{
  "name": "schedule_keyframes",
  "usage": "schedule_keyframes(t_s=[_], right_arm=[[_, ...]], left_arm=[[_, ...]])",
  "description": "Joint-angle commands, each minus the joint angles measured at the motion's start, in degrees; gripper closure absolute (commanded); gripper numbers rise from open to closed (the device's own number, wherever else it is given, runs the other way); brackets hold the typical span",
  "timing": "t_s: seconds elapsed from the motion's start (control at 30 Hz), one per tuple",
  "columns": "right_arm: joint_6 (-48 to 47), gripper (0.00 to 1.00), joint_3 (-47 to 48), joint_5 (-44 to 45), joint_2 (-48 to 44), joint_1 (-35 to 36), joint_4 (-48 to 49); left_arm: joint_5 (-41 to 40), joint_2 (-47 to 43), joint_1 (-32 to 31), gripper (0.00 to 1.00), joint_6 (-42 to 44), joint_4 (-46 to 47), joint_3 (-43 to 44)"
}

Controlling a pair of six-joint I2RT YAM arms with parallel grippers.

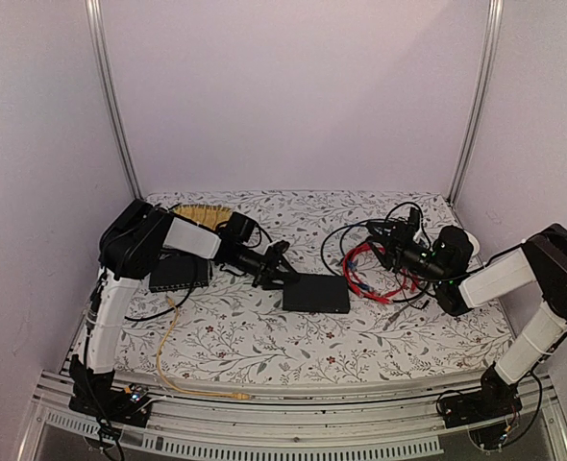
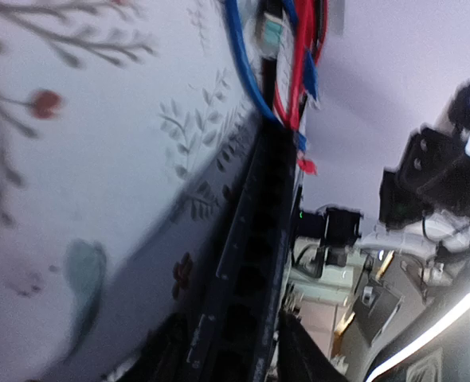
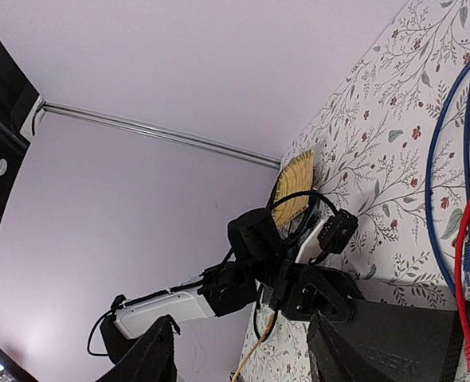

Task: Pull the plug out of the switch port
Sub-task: Place the switch port at the center of the board.

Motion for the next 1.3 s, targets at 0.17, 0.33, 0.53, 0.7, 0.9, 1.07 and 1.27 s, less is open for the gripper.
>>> schedule_keyframes(t_s=[0.17,0.33,0.53,0.7,0.9,1.07,1.27], right_arm=[[-1.74,0.45,-1.18,-0.38,-1.33,-0.17,-0.85],[-1.91,0.45,-1.68,-0.46,-2.27,-0.23,-0.96],[-2.0,0.45,-2.26,-0.42,-3.13,-0.16,-1.17],[-2.02,0.45,-2.64,-0.53,-3.34,-0.14,-1.04],[-2.09,0.45,-2.95,-0.46,-3.52,-0.04,-1.0],[-1.82,0.45,-2.71,-0.36,-2.68,0.54,-0.01],[-1.21,0.45,-2.75,-0.53,-1.98,1.08,1.01]], left_arm=[[-14.15,-2.52,-0.95,0.38,-0.57,-3.93,-5.91],[-17.21,-4.39,-0.86,0.02,1.7,-8.13,-6.4],[-24.28,-6.51,-0.62,0.02,7.26,-18.37,-4.85],[-32.05,-7.84,-0.72,0.02,11.46,-27.24,-2.07],[-39.89,-6.97,-1.73,0.02,15.76,-37.66,3.9],[-46.6,-5.27,-3.25,0.02,18.32,-46.13,9.7],[-51.28,-6.11,-4.2,0.02,18.75,-49.36,11.24]])
